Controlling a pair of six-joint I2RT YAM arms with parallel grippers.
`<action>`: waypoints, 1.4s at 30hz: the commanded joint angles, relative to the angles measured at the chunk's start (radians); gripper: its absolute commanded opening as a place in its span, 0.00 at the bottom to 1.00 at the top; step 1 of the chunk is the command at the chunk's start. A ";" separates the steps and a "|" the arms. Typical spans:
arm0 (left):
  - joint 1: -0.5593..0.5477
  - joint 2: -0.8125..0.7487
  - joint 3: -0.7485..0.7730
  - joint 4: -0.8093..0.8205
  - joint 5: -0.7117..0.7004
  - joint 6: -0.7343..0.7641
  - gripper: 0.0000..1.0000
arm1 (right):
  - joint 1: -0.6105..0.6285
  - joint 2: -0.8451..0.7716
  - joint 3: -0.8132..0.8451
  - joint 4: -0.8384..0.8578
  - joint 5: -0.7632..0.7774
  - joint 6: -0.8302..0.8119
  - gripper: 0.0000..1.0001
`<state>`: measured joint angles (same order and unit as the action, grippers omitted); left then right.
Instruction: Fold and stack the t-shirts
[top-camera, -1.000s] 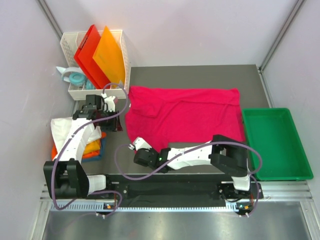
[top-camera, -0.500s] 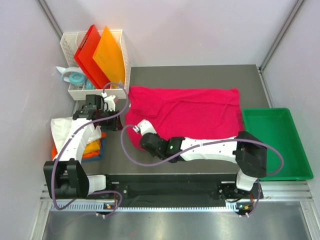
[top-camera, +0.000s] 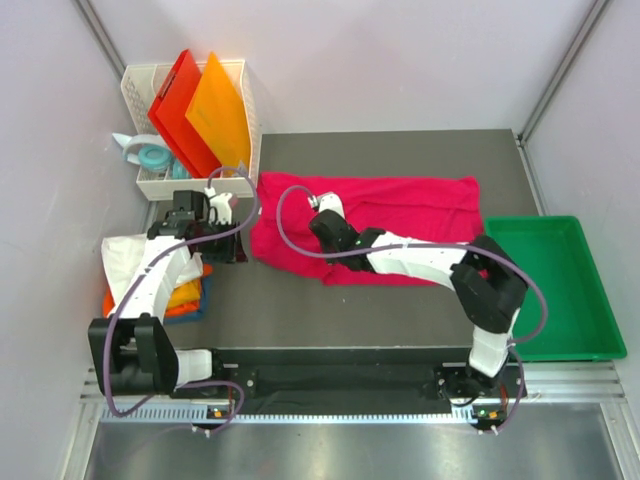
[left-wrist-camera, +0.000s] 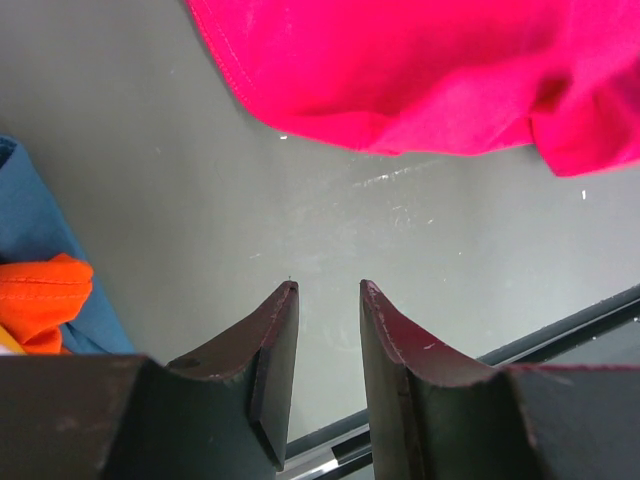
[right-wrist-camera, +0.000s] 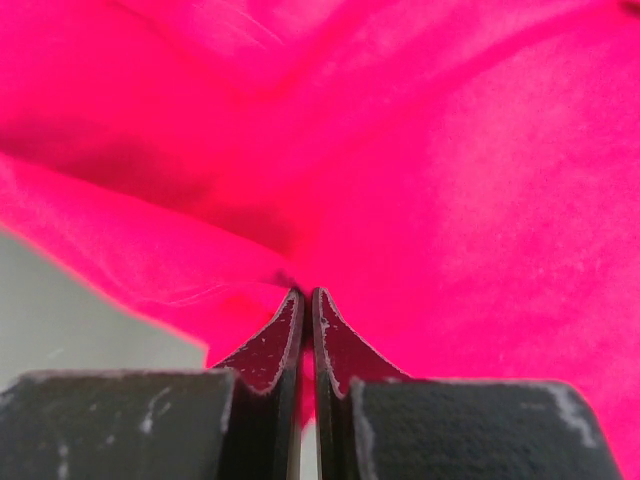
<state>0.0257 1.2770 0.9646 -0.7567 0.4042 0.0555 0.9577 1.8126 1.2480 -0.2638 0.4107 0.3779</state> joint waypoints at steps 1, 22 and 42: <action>0.005 0.030 0.005 0.025 0.027 0.027 0.36 | -0.033 0.111 0.106 -0.018 -0.035 0.009 0.04; -0.377 0.310 0.115 0.414 -0.134 -0.108 0.40 | -0.066 -0.315 0.076 -0.276 0.290 0.084 0.78; -0.557 0.483 0.198 0.425 -0.271 -0.148 0.45 | -0.155 -0.449 -0.097 -0.307 0.298 0.161 0.78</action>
<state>-0.5266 1.7721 1.1465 -0.3389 0.1246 -0.0811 0.8143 1.3876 1.1561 -0.6094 0.7055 0.5114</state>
